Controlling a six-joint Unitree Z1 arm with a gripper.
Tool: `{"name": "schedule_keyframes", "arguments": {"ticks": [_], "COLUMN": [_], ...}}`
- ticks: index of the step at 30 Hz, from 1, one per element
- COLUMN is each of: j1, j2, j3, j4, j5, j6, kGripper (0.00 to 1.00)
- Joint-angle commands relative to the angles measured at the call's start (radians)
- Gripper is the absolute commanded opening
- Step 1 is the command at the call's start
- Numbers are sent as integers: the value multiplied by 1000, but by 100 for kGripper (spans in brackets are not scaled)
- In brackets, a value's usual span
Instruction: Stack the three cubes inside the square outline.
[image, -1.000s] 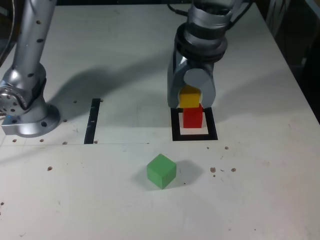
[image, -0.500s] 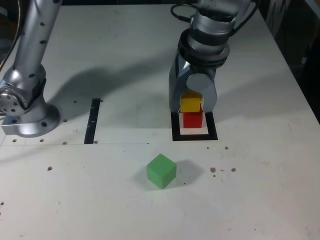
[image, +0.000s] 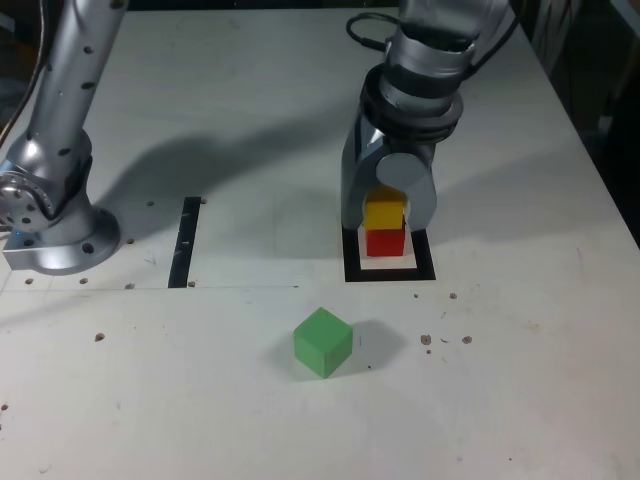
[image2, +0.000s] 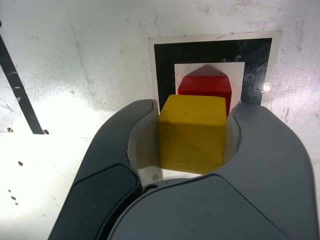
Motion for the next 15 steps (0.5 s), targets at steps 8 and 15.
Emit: {"name": "schedule_keyframes", "arguments": {"ticks": [8,15], "j1": [2,2], "j2": [12,2], "j3": [-2,5], "j4": [-3,-1], "j5": [-16,-7], "j6": [15,12], "kGripper": [59,89]}}
